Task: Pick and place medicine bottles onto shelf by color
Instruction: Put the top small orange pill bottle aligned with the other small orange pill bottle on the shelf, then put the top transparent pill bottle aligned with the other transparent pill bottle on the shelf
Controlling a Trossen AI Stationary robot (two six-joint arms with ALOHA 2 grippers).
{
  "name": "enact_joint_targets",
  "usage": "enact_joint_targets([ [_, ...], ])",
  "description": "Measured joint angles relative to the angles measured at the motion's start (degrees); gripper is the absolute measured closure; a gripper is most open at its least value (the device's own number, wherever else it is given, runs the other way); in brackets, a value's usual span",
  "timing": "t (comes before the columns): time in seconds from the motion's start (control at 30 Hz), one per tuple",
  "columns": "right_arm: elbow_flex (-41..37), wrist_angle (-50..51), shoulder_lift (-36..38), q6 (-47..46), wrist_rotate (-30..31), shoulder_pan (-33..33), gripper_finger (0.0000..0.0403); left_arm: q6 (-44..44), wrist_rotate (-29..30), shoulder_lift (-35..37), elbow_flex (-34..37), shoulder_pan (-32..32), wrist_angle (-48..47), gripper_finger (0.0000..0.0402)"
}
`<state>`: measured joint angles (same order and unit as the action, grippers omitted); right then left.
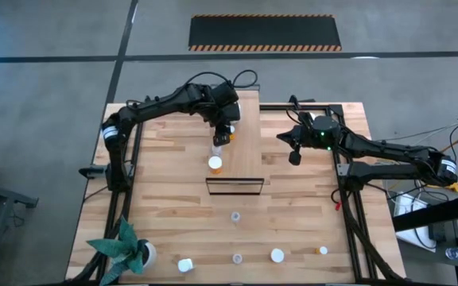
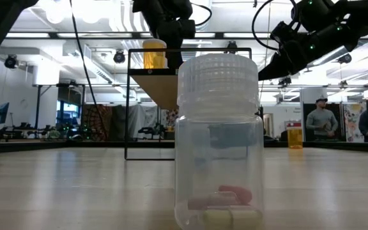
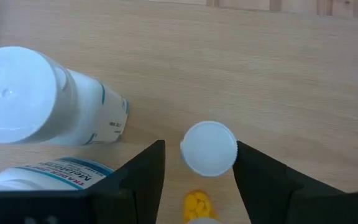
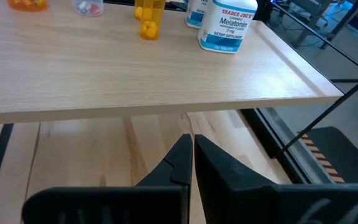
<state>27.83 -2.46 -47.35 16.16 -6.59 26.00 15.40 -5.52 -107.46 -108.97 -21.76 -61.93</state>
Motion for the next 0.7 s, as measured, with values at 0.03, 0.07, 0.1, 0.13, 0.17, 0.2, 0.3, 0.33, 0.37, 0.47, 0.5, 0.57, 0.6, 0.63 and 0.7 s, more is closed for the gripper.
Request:
enact_joint_targets([
  [0.03,0.00,0.00,0.00,0.00,0.00,0.00,0.0394,0.00,0.00,0.00,0.00,0.00,0.00,0.0230],
  [0.07,0.00,0.00,0.00,0.05,0.00,0.00,0.0394,0.00,0.00,0.00,0.00,0.00,0.04,0.0226],
  [0.1,0.00,0.00,0.00,0.09,0.00,0.01,0.0394,0.00,0.00,0.02,0.00,0.00,0.04,0.0223],
  [0.13,0.00,0.00,0.00,0.09,0.00,0.00,0.0394,0.00,0.06,0.03,0.00,0.00,0.05,0.0220],
  [0.17,0.00,0.00,0.00,0.09,0.00,0.01,0.0394,0.02,0.19,0.07,0.00,0.00,0.07,0.0218],
  [0.2,0.00,0.00,0.00,0.09,0.00,0.00,0.0394,0.07,0.44,0.14,0.00,0.00,0.07,0.0217],
  [0.3,0.00,0.00,0.00,0.09,0.00,0.00,0.0394,0.13,1.35,0.69,0.00,0.00,0.07,0.0216],
  [0.33,0.00,0.00,0.00,0.09,0.00,0.00,0.0394,0.13,1.38,0.87,0.00,0.00,0.07,0.0216],
  [0.37,0.00,0.00,0.00,0.11,0.00,0.00,0.0394,0.13,1.38,1.13,0.00,0.00,0.03,0.0216],
  [0.47,0.00,0.01,0.00,0.33,0.04,0.00,0.0394,0.53,1.39,2.28,0.00,0.00,-0.02,0.0216],
  [0.5,0.00,0.01,0.00,0.35,0.04,0.01,0.0394,0.59,1.45,2.84,0.00,0.00,0.02,0.0216],
  [0.57,0.00,0.02,0.00,0.37,0.09,0.00,0.0394,0.61,1.52,4.27,0.00,0.00,0.20,0.0216],
  [0.6,0.00,0.02,0.00,0.37,0.09,0.00,0.0394,0.61,1.66,4.77,0.00,0.00,0.38,0.0216],
  [0.63,0.00,0.00,0.00,0.36,0.10,0.00,0.0394,0.61,1.86,5.33,-0.02,0.00,0.44,0.0216],
  [0.7,0.00,0.04,0.00,0.19,0.09,0.00,0.0394,0.64,2.50,6.35,0.00,0.00,-0.11,0.0216],
])
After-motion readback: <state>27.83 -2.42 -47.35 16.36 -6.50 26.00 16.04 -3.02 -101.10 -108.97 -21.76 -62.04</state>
